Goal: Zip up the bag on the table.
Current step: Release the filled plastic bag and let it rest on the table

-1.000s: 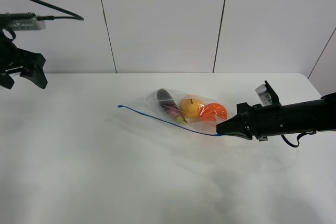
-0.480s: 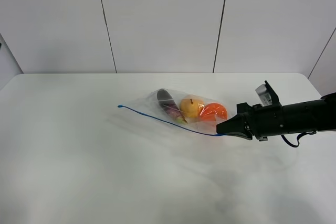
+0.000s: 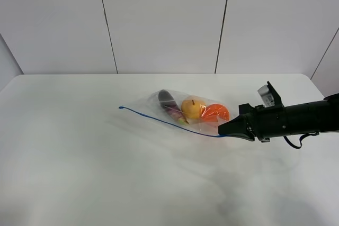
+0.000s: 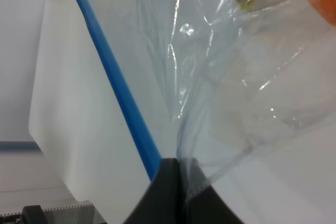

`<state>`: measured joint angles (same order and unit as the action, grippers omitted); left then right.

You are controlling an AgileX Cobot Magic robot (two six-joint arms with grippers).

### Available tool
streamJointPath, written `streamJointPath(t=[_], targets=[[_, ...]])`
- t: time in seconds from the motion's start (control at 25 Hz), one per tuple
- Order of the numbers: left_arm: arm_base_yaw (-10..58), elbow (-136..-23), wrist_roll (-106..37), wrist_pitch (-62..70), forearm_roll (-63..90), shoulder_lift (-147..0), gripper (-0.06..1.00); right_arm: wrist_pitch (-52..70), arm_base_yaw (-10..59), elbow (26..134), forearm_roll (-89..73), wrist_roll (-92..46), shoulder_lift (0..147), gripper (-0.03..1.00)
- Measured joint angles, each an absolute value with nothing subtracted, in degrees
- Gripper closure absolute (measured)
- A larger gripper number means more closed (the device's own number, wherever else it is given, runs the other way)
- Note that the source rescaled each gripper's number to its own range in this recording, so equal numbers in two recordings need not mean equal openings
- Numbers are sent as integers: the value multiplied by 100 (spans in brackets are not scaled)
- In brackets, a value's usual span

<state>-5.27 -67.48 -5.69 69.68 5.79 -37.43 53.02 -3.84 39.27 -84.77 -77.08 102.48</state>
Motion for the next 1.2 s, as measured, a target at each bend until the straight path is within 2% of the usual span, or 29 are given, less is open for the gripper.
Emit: streamJointPath(t=[0.48, 0.84, 1.2], targets=[[-463, -4917, -503, 6985, 579, -1577, -6, 5424, -384, 3927, -8477, -7708, 10248, 97], [-303, -3486, -489, 6576, 574, -656, -6, 5424, -384, 3927, -8477, -7748, 10248, 97], [4, -3255, -338, 6653, 490, -581, -6, 5414, -384, 3927, -8477, -7777, 10248, 97]])
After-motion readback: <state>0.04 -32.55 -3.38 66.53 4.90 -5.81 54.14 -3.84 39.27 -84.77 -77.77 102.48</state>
